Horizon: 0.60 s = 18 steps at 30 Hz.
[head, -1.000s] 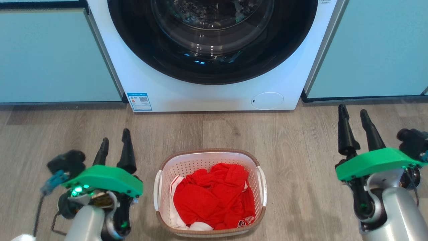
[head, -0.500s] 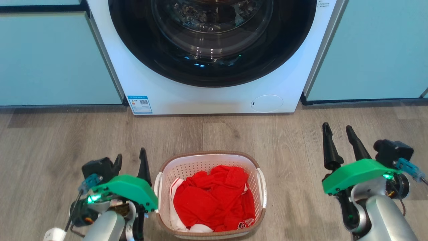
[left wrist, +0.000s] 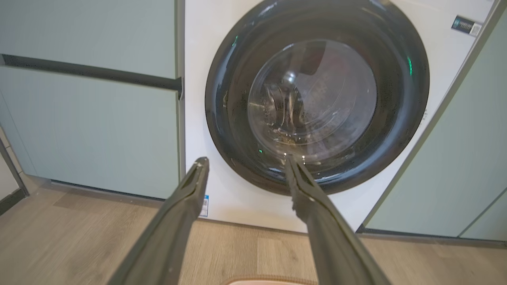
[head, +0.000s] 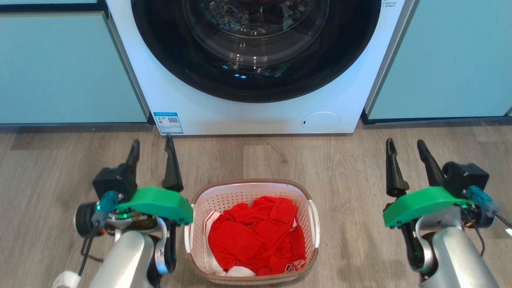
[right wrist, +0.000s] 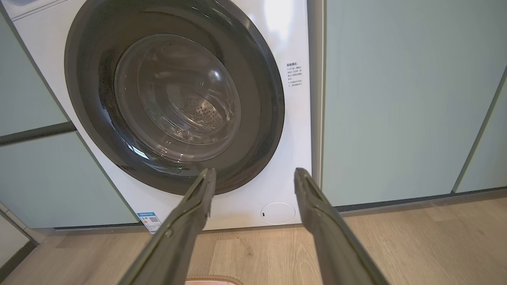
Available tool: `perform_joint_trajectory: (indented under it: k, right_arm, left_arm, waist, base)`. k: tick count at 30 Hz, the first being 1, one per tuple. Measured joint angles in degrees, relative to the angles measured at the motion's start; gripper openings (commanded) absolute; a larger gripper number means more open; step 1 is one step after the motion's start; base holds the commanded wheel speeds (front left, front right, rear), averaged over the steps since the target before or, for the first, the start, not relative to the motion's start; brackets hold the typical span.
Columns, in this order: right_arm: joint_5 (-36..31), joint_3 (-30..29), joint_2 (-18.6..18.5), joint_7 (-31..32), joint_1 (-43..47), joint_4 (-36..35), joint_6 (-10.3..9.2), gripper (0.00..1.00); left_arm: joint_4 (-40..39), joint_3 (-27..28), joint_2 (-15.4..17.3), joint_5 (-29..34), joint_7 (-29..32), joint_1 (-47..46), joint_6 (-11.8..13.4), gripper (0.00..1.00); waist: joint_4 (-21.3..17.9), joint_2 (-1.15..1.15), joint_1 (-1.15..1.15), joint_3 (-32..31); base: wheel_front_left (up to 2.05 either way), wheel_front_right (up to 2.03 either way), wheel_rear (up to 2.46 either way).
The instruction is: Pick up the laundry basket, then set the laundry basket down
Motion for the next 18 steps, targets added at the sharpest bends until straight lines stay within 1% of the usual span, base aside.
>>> perform_joint_trajectory:
  k: [1,6,9,11,15,17,18]
  right_arm:
    - [-0.6,0.0,0.0,-0.2,0.0,-0.3,0.0,1.0]
    - [-2.8,0.0,0.3,-1.0,-0.7,-1.3,0.0,1.0]
    - [-4.0,0.0,0.4,-1.5,-0.9,-2.1,0.0,1.0]
    - [-4.3,0.0,0.5,-1.5,-0.9,-2.3,0.0,1.0]
    - [-7.0,0.5,0.5,-2.3,-0.9,-3.4,0.0,1.0]
    - [-8.3,1.0,0.5,-2.6,-0.9,-4.4,0.0,1.0]
    - [-9.0,1.1,0.5,-2.9,-0.9,-4.8,0.0,1.0]
  left_arm:
    - [-1.3,0.7,-0.3,0.6,0.0,0.0,0.4,1.0]
    - [-5.3,2.7,-1.8,3.5,-1.2,0.0,0.2,1.0]
    - [-6.5,3.4,-2.2,5.4,-1.7,0.1,-0.7,1.0]
    - [-6.7,4.0,-2.5,6.2,-1.9,0.1,-0.8,1.0]
    - [-6.8,5.0,-3.1,8.9,-2.5,0.2,-2.1,1.0]
    - [-6.9,4.8,-3.5,10.0,-2.6,0.2,-4.1,1.0]
    - [-6.9,4.8,-3.7,10.7,-3.0,0.2,-4.5,1.0]
  waist:
    - [0.0,0.0,0.0,0.0]
    - [0.0,0.0,0.0,0.2]
    - [0.1,0.0,0.0,0.3]
    - [0.1,0.0,0.0,0.3]
    - [0.2,0.0,0.0,0.4]
    - [0.2,0.0,0.0,0.5]
    - [0.2,0.0,0.0,0.5]
  base:
    - [0.0,0.0,0.0]
    - [0.0,0.0,0.0]
    - [0.0,0.0,0.0]
    - [0.0,0.0,0.0]
    - [0.0,0.0,0.0]
    - [0.0,0.0,0.0]
    - [0.0,0.0,0.0]
